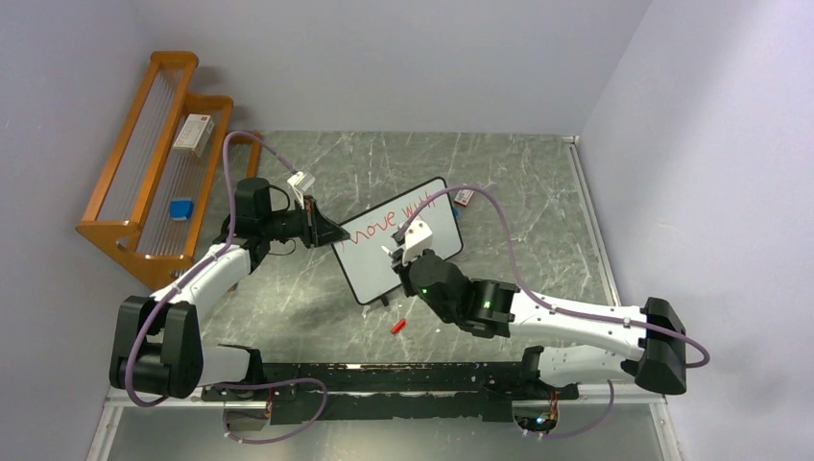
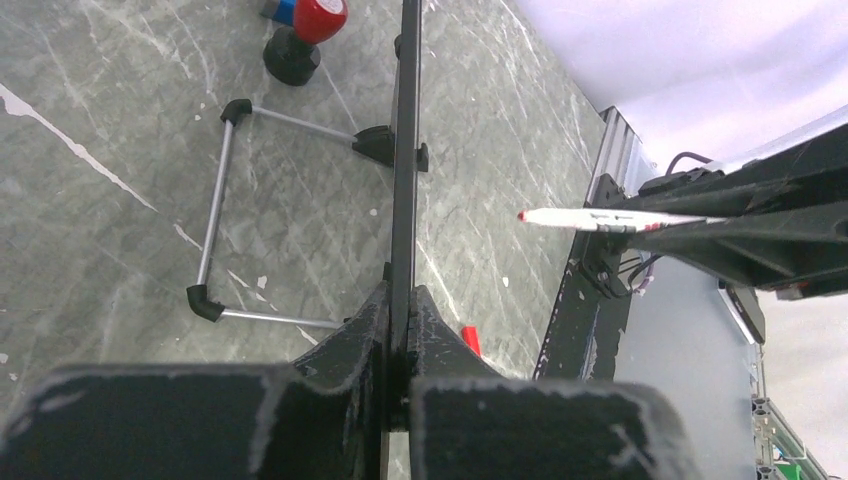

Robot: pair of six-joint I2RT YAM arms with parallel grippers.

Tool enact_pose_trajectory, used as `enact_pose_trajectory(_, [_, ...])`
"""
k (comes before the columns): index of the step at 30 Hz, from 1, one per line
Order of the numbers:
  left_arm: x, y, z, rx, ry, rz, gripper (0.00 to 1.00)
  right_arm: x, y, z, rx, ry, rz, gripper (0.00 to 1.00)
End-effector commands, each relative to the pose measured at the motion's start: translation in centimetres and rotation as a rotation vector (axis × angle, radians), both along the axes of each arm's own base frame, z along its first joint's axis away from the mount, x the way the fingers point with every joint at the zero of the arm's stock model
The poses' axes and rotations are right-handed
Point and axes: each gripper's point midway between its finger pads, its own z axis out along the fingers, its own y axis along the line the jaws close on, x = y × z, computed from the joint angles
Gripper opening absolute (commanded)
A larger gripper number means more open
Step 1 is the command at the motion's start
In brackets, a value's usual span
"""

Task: Write a sentence on the whiteboard

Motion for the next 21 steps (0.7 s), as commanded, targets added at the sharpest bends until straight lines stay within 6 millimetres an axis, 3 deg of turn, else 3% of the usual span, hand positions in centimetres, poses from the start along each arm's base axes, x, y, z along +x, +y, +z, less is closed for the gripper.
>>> enact_pose_trajectory(1, [-0.1,0.5,-1.4,0.032,0.044,0.012,0.05,-0.1,1.0,-0.5,0.004,-0.018,-0.02,0.0])
enact_pose_trajectory(11, [0.0,0.7,-2.0,0.053,0.059,0.024,0.05,-0.8,4.4,-2.8,-0.062,-0.009,0.042,0.0])
enact_pose_trajectory(21, [0.0,0.7,-2.1,0.062,0.059,0.026,0.05,-1.4,6.7,-3.1,-0.097,-0.026,0.055,0.0])
